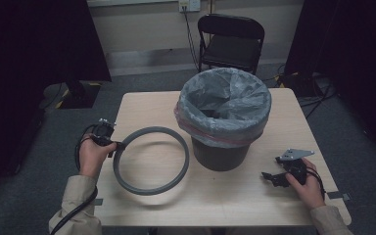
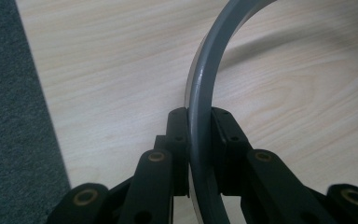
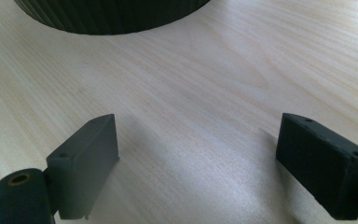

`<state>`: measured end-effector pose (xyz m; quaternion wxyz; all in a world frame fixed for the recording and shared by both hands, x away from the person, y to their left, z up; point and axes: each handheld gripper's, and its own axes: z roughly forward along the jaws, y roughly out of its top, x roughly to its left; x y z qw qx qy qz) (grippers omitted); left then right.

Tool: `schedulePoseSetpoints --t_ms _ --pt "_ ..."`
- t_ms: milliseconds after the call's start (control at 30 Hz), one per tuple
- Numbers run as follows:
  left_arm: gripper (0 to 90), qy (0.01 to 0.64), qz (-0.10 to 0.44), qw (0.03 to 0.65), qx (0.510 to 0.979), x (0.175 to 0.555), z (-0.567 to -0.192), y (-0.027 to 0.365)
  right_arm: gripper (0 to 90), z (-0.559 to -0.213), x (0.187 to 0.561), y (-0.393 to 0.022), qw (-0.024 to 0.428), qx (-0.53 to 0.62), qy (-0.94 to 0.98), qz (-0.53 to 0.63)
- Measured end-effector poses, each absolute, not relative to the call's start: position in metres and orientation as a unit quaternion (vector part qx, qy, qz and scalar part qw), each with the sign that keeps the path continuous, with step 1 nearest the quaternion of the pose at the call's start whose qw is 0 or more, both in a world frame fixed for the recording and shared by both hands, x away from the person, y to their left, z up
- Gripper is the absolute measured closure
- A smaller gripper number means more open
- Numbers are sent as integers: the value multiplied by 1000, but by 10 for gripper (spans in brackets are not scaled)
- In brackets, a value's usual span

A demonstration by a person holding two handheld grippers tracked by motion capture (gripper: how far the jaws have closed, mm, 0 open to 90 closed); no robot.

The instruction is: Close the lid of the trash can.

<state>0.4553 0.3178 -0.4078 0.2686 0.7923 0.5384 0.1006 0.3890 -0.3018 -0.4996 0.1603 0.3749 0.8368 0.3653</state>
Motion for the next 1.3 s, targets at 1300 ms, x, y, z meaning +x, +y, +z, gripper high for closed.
schedulePoseSetpoints --t_ms 1300 --pt "783 541 113 267 790 456 -291 352 117 -500 389 -302 160 374 837 366"
